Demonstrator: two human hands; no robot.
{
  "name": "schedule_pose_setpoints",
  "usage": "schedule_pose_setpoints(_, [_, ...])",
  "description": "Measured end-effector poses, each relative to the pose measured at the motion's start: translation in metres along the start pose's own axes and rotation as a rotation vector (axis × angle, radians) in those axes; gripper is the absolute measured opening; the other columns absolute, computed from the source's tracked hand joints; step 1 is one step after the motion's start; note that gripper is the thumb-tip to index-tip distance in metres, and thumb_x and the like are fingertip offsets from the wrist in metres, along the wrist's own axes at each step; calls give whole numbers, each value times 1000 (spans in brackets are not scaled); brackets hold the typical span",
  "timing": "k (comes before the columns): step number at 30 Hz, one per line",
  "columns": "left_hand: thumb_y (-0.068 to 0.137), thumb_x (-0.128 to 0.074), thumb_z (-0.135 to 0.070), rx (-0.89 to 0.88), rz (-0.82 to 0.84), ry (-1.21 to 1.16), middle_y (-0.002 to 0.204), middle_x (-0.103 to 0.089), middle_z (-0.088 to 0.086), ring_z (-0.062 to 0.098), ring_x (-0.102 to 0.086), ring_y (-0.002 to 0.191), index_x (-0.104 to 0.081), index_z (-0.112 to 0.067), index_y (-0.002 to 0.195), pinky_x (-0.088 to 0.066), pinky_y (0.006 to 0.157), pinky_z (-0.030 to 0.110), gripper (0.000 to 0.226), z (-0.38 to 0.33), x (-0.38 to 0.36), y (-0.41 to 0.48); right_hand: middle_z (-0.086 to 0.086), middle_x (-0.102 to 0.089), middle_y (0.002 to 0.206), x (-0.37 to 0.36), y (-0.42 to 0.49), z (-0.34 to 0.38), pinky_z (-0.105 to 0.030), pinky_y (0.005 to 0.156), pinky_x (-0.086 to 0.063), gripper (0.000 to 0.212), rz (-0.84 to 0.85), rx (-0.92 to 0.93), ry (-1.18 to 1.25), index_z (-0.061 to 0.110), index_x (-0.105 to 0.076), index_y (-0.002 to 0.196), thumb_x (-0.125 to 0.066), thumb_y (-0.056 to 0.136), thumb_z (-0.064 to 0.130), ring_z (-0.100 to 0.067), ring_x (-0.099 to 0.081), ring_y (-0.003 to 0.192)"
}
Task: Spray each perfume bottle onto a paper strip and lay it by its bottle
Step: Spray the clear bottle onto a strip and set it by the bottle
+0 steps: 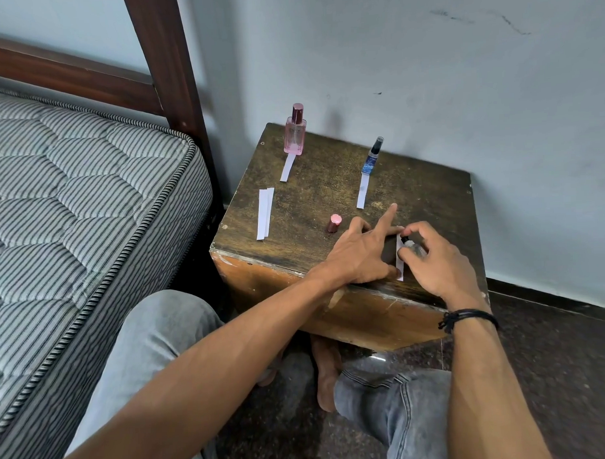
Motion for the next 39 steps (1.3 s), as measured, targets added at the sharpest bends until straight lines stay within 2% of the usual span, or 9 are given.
schedule_pose_setpoints(4, [74,-79,-42,22,7,-15,152,-43,-4,22,-31,126,11,-37,157,-41,108,41,123,1,0,0,6,-54,93,-1,0,-2,-36,71,-38,18,-4,-1,26,49,-48,113,-57,99,42,-23,-51,79])
schedule_pose_setpoints(9, [76,-79,-40,-17,-16,-11,150,-44,-22,18,-29,123,10,-32,158,-36,105,33,122,-2,2,-2,8,-63,104,3,-2,-11,-41,76,-46,26,-4,-53,222,54,-47,113,-58,94,40,-20,-61,90])
schedule_pose_setpoints(12, [76,-79,-39,-22,-22,-11,150,-45,-24,18,-29,123,10,-30,158,-37,103,32,121,-1,3,-1,7,-63,113,4,-6,-18,-46,86,-50,28,23,-83,272,59,-47,110,-60,94,40,-19,-62,98])
schedule_pose_setpoints(20, [76,-80,-39,-26,-28,-17,150,-45,-22,18,-30,123,9,-30,159,-36,102,32,121,-2,3,-2,6,-67,101,-2,-10,-15,-38,71,-45,29,129,-38,229,64,-48,106,-60,93,42,-17,-63,84])
schedule_pose_setpoints(22, [76,-80,-39,-23,-24,-17,150,-45,-22,18,-30,124,9,-30,159,-36,103,32,121,-1,3,-1,10,-64,103,-2,-11,-12,-37,72,-43,29,134,-21,203,65,-47,102,-61,93,42,-15,-61,85])
schedule_pose_setpoints(29, [75,-80,-38,-27,-22,-23,150,-45,-22,18,-29,125,8,-30,159,-37,106,35,121,-1,2,-1,-3,-64,132,-3,-10,-8,-40,82,-41,26,112,-20,83,55,-48,117,-59,96,44,-33,-61,119])
schedule_pose_setpoints(31, [75,-80,-38,-30,-21,-23,150,-45,-22,18,-29,124,8,-30,159,-38,106,35,121,-1,2,-1,-4,-65,128,-3,-11,-7,-39,80,-41,24,105,-13,69,54,-49,116,-59,96,44,-33,-62,118])
schedule_pose_setpoints(34, [75,-80,-41,-33,-20,-27,149,-46,-24,18,-28,124,7,-29,159,-36,107,34,122,-1,2,-1,4,-58,105,-2,-11,-6,-39,77,-40,24,90,-20,68,52,-50,114,-59,94,42,-33,-63,114])
schedule_pose_setpoints(39, [75,-80,-40,-29,-16,-31,149,-46,-23,18,-28,123,8,-30,159,-37,108,35,122,0,1,0,8,-54,99,-2,-10,-5,-38,76,-40,22,88,-11,56,51,-50,114,-58,96,41,-31,-62,105])
Point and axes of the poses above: each hand's wrist, its own y-axis towards the middle knuckle, its own x-axis out of the back of the hand, z = x × y, the point moved 7 cm from there along y, towards the middle knuckle
